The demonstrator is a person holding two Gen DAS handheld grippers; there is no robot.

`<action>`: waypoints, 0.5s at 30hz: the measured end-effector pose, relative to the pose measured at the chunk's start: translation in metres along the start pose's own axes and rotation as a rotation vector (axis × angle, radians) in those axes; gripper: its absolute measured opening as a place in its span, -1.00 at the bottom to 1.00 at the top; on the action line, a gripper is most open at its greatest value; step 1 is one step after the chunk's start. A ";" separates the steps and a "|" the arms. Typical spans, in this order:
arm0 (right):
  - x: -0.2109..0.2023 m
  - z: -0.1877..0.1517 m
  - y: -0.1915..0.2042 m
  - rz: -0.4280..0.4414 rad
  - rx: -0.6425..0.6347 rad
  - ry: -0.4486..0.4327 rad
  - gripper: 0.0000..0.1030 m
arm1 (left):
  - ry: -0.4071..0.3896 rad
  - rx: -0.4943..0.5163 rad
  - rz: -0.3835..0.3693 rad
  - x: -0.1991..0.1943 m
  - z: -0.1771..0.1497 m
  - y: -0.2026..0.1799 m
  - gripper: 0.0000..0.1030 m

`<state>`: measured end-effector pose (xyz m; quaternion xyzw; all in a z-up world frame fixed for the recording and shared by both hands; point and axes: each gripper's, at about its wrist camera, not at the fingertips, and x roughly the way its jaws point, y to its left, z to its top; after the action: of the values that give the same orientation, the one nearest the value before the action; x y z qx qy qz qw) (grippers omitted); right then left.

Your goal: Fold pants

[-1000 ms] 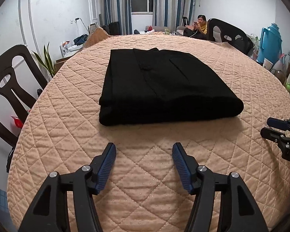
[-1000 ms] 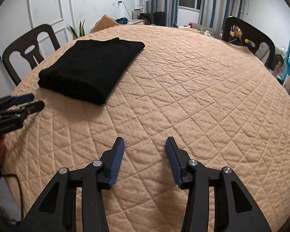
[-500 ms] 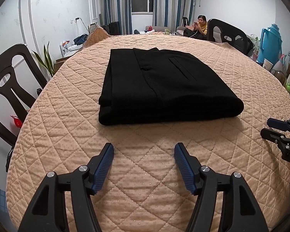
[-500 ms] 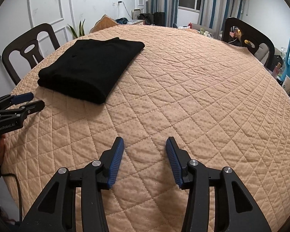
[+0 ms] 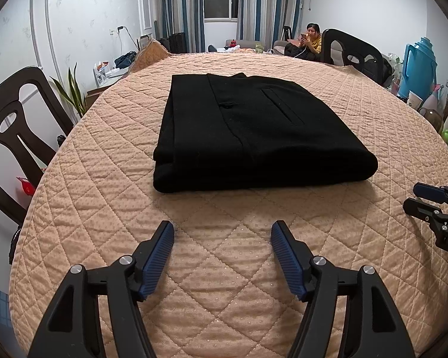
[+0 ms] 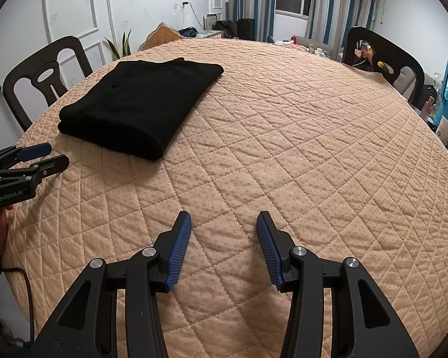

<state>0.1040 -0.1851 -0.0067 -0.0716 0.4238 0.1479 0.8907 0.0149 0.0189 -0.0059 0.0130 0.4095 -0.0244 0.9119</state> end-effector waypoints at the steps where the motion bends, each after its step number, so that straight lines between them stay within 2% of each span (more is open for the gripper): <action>1: -0.001 0.000 0.000 0.000 0.000 0.000 -0.09 | 0.001 -0.001 0.002 0.000 0.000 0.001 0.40; 5: 0.000 0.000 0.000 0.000 0.000 0.000 -0.09 | 0.010 0.005 -0.009 0.002 -0.001 0.000 0.53; 15: 0.000 0.000 0.000 0.000 0.000 0.000 -0.09 | 0.017 0.005 0.000 0.003 0.000 -0.002 0.59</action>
<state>0.1041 -0.1850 -0.0064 -0.0715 0.4239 0.1479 0.8907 0.0163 0.0170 -0.0082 0.0157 0.4171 -0.0254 0.9084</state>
